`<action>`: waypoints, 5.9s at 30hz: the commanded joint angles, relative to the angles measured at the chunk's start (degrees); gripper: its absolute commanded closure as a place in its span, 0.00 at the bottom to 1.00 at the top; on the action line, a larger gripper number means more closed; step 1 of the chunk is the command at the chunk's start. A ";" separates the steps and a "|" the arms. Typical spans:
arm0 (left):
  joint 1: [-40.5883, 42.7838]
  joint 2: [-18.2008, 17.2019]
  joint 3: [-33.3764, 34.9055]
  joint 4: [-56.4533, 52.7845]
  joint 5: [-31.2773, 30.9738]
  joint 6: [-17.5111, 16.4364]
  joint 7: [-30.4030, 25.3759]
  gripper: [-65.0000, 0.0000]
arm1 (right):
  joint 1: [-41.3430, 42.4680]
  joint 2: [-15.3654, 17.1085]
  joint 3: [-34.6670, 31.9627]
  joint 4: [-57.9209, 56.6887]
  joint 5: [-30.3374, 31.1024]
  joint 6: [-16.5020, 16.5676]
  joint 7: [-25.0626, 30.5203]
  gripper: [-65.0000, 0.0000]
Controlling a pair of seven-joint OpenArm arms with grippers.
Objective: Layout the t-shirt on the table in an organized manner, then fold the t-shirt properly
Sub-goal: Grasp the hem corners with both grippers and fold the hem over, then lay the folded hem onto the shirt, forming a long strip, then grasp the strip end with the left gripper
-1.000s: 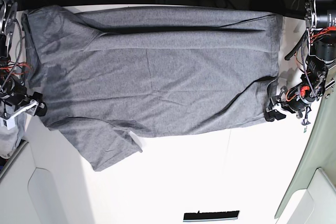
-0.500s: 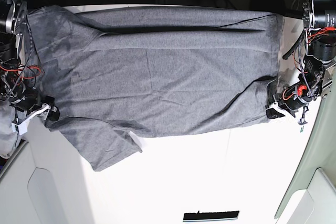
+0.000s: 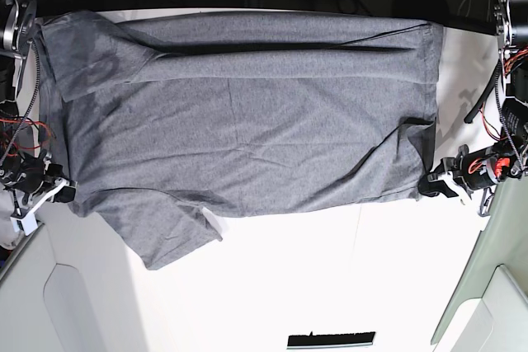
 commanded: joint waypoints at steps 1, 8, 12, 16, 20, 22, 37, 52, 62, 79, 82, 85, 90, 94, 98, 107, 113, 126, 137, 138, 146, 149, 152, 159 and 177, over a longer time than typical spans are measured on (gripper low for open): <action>-0.11 -2.03 0.22 2.51 -2.89 -0.69 0.57 1.00 | 0.33 1.77 0.20 2.60 2.32 0.35 0.61 1.00; 9.09 -7.80 2.49 17.70 -7.82 -0.69 2.71 1.00 | -9.53 6.69 1.68 13.44 8.70 0.35 -0.90 1.00; 13.75 -11.17 2.49 22.75 -12.17 -0.69 2.73 1.00 | -15.78 8.24 4.68 18.88 10.14 0.35 -1.29 1.00; 17.38 -13.16 2.49 25.42 -12.04 -0.69 3.19 1.00 | -21.09 8.09 9.38 21.77 10.47 0.35 -2.10 1.00; 19.34 -13.29 2.49 26.05 -12.07 -0.69 3.96 1.00 | -24.87 8.04 11.58 21.77 13.42 0.35 -2.10 1.00; 19.89 -12.90 2.49 26.03 -12.02 -0.69 4.00 1.00 | -26.49 7.85 11.61 21.70 14.01 0.35 -2.10 1.00; 20.48 -10.01 2.51 26.05 -9.84 -0.69 4.07 1.00 | -16.13 4.17 11.21 21.42 11.21 -0.17 3.52 0.47; 20.44 -9.99 2.51 26.05 -9.90 -0.69 4.42 1.00 | -1.51 -3.52 -4.70 -5.55 -2.51 -0.33 11.63 0.47; 20.44 -9.99 2.51 26.05 -9.88 -0.69 4.39 1.00 | -1.53 -9.11 -4.70 -3.67 -2.27 0.33 9.03 0.84; 20.46 -12.59 2.49 26.10 -26.05 -0.69 15.96 1.00 | -21.07 -8.17 11.63 37.18 24.61 0.55 -25.35 1.00; 20.44 -13.35 2.49 26.10 -26.47 -0.69 15.96 1.00 | -28.11 -6.99 13.55 44.74 28.96 0.57 -27.36 1.00; 20.44 -13.68 2.49 26.10 -26.43 -0.69 15.98 1.00 | -35.15 -7.06 15.89 52.70 30.75 0.98 -28.17 1.00; 20.44 -13.68 2.49 26.10 -26.40 -0.69 15.98 1.00 | -46.16 -7.19 19.74 64.72 32.02 0.96 -28.17 1.00; 20.44 -13.68 2.49 26.10 -26.38 -0.69 15.98 1.00 | -51.49 -7.17 21.57 68.59 31.98 0.96 -28.00 1.00; 20.46 -13.66 2.49 26.10 -26.38 -0.69 16.50 1.00 | -53.11 -7.19 21.62 68.48 29.77 0.94 -28.00 1.00; 20.50 -15.23 2.49 26.95 -34.49 -0.69 23.93 0.97 | -52.63 -7.17 21.64 68.48 28.52 0.87 -25.14 0.57; 24.06 -18.60 2.47 26.95 -35.41 -0.69 23.87 0.76 | -48.89 -7.19 21.64 68.50 28.46 0.74 -25.00 0.57; 29.07 -15.39 -7.26 25.66 -28.94 -0.69 17.40 0.47 | -45.83 -7.23 21.62 68.48 26.08 0.74 -24.52 0.57; 30.12 -7.67 -10.49 20.35 -23.17 -0.69 14.19 0.42 | -46.21 -7.48 21.62 68.41 24.90 0.74 -24.15 0.57; 30.51 -7.48 -10.49 20.35 -23.17 -0.69 14.16 0.42 | -46.31 -7.50 21.62 68.32 24.87 0.74 -24.17 0.57; 33.81 -6.75 -10.49 20.37 -23.19 -0.69 13.99 0.42 | -46.27 -7.50 21.59 68.19 24.90 0.74 -23.28 0.57; 33.77 -5.95 -10.49 20.63 -23.21 -0.69 13.97 0.42 | -46.27 -7.50 21.59 68.19 24.90 0.74 -23.30 0.57; 33.77 -4.46 -10.49 21.44 -23.19 -0.69 13.73 0.42 | -46.27 -7.50 21.49 68.19 24.92 0.74 -23.30 0.57; 33.75 -0.02 -10.49 21.46 -19.74 -0.69 8.90 0.43 | -46.27 -7.50 19.30 68.04 24.85 0.74 -23.96 0.57; 27.08 -6.80 -10.56 21.49 -17.51 -0.69 8.68 1.00 | -46.27 -7.48 18.99 64.92 24.96 0.72 -23.91 0.57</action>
